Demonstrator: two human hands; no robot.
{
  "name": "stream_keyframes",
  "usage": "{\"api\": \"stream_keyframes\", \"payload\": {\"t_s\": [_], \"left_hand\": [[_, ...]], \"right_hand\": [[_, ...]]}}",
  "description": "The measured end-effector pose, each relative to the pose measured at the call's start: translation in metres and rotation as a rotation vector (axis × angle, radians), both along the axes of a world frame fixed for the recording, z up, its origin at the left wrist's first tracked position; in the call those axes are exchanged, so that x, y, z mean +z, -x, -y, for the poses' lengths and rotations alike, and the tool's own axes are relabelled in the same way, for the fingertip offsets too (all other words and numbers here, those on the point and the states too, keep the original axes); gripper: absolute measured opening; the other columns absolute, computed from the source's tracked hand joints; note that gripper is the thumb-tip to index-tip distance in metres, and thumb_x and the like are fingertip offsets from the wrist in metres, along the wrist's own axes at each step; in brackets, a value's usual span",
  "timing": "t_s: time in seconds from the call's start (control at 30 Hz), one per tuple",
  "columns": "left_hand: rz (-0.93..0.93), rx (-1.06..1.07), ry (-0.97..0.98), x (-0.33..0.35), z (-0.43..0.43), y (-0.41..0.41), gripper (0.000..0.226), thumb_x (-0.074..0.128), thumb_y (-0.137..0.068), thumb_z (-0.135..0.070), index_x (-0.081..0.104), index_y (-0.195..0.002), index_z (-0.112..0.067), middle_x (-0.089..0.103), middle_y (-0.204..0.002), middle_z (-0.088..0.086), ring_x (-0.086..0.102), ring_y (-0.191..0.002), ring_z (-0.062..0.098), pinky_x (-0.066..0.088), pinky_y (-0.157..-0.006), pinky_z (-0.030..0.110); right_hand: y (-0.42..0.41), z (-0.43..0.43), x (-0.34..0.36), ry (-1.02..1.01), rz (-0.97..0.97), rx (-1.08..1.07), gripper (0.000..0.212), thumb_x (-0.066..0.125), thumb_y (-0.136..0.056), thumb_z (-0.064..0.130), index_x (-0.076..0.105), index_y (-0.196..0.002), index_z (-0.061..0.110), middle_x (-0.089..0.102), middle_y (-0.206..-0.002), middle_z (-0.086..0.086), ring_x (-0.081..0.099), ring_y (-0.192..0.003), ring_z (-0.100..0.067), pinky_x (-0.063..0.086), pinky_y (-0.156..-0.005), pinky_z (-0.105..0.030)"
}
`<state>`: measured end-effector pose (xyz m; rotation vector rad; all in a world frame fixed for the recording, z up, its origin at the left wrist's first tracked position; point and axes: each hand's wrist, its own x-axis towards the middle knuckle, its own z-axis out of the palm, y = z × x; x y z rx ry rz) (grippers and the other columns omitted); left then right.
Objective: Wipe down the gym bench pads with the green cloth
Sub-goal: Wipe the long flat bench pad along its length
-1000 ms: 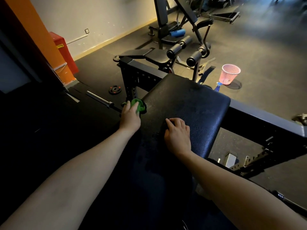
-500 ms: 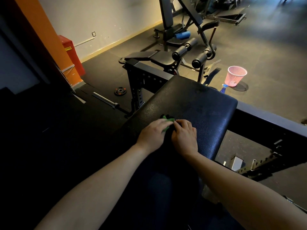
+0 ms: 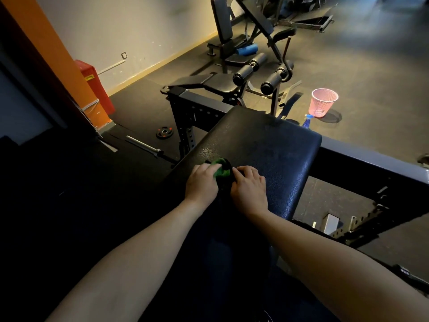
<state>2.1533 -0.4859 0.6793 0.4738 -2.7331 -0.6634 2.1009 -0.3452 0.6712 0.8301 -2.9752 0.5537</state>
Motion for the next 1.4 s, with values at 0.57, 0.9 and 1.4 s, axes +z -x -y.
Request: {"api": "stream_keyframes", "payload": {"t_s": [0.57, 0.9, 1.4], "left_hand": [[0.019, 0.160, -0.023, 0.000, 0.011, -0.019, 0.043, 0.046, -0.100, -0.005, 0.058, -0.140, -0.014, 0.057, -0.142, 0.008, 0.045, -0.130, 0.028, 0.037, -0.111, 0.036], [-0.022, -0.036, -0.030, -0.003, -0.061, -0.051, 0.042, 0.055, -0.094, -0.008, 0.064, -0.134, -0.019, 0.062, -0.135, 0.000, 0.050, -0.119, 0.023, 0.044, -0.102, 0.033], [-0.040, 0.009, -0.023, -0.005, -0.072, -0.033, 0.040, 0.047, -0.099, -0.007, 0.061, -0.136, -0.011, 0.058, -0.141, 0.005, 0.047, -0.128, 0.026, 0.037, -0.109, 0.032]], "right_hand": [[0.005, -0.009, 0.008, 0.084, 0.089, 0.082, 0.049, 0.047, -0.098, 0.020, 0.047, -0.147, 0.019, 0.043, -0.152, -0.003, 0.031, -0.143, -0.022, 0.029, -0.114, -0.040], [-0.027, -0.096, -0.001, 0.001, 0.010, -0.121, 0.045, 0.041, -0.101, 0.035, 0.049, -0.144, 0.025, 0.049, -0.141, -0.001, 0.034, -0.132, -0.026, 0.030, -0.112, -0.043], [-0.047, -0.098, -0.006, 0.005, 0.051, -0.136, 0.049, 0.031, -0.105, 0.022, 0.034, -0.154, 0.021, 0.030, -0.161, -0.002, 0.020, -0.150, -0.024, 0.015, -0.123, -0.039]]}}
